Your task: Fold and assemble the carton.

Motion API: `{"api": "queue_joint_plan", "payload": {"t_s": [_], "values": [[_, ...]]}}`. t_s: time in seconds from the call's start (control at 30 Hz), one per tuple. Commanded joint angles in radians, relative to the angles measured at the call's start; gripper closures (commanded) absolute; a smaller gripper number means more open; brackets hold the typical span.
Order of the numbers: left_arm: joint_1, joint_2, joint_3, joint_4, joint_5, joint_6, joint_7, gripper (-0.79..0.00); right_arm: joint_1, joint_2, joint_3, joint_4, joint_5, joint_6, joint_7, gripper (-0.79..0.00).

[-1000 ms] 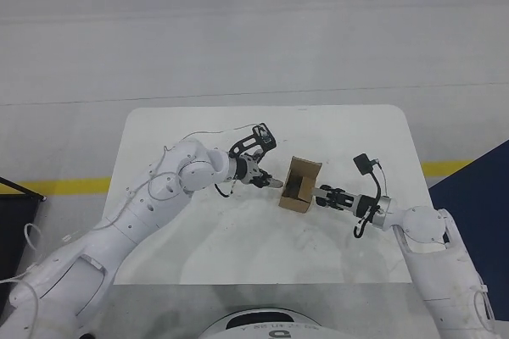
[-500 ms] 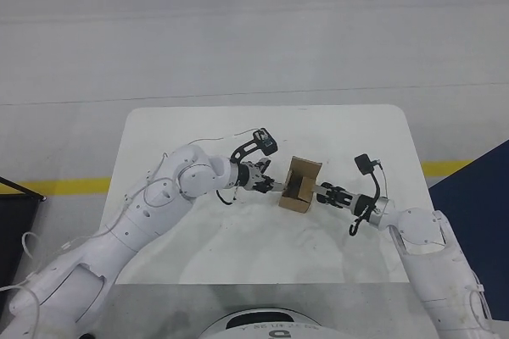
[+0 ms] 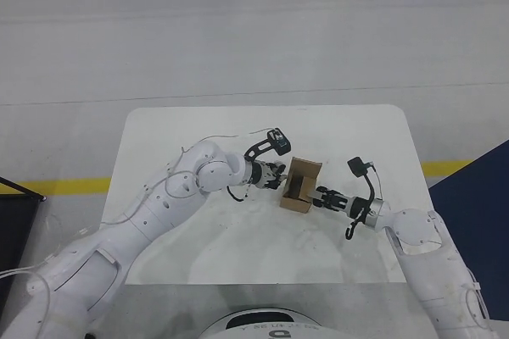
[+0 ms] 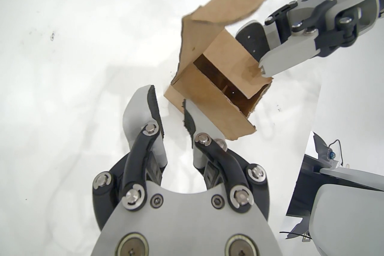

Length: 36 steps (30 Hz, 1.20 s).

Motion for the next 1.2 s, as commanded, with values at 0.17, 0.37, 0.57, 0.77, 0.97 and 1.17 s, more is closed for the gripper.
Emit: {"api": "queue_joint_plan", "payload": {"t_s": [0.17, 0.37, 0.57, 0.77, 0.97, 1.17], "values": [[-0.016, -0.027, 0.005, 0.059, -0.059, -0.020, 0.012, -0.785, 0.000, 0.006, 0.001, -0.004, -0.010, 0.004, -0.012, -0.339], [-0.004, -0.010, -0.060, 0.036, -0.115, -0.035, -0.012, -0.785, 0.000, 0.010, 0.006, -0.009, -0.012, 0.002, -0.043, -0.339], [-0.001, -0.004, -0.074, 0.025, -0.111, -0.036, -0.010, -0.785, -0.004, 0.011, 0.010, -0.015, -0.011, -0.003, -0.097, -0.376], [0.019, 0.005, -0.103, 0.017, -0.086, 0.029, 0.015, -0.785, 0.015, 0.013, -0.002, 0.004, 0.000, -0.002, -0.101, -0.363], [0.087, 0.044, -0.193, -0.078, -0.123, 0.150, -0.109, -0.785, 0.046, 0.013, -0.025, 0.021, 0.004, -0.003, -0.105, -0.339], [0.230, 0.107, -0.366, -0.311, -0.183, 0.295, -0.251, -0.785, 0.071, 0.011, -0.055, 0.041, 0.005, -0.016, -0.113, -0.329]]}}
